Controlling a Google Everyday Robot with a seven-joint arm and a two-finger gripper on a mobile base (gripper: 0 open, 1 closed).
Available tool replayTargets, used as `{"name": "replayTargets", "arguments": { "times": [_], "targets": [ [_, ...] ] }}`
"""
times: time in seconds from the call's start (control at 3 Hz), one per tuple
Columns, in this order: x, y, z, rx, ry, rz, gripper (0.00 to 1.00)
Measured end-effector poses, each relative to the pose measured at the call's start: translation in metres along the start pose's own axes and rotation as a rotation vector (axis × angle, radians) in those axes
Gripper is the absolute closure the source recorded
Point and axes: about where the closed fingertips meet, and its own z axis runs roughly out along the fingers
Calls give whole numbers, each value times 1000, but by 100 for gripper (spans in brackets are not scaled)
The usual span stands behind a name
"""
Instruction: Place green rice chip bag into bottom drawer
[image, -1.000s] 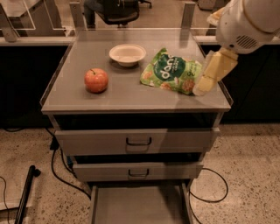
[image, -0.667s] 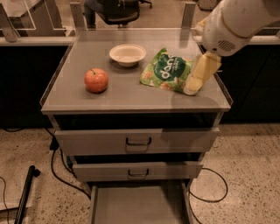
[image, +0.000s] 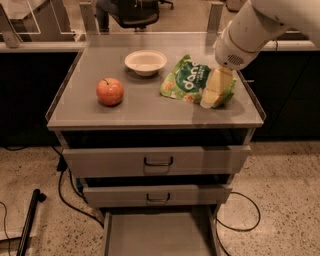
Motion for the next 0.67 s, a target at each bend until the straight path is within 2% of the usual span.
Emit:
{"name": "replayTargets", "arguments": {
  "times": [0.33,0.67],
  "targets": [
    [12,-25,39,-2,5,70,0],
    [24,-45,56,19,2,121,0]
  ]
}}
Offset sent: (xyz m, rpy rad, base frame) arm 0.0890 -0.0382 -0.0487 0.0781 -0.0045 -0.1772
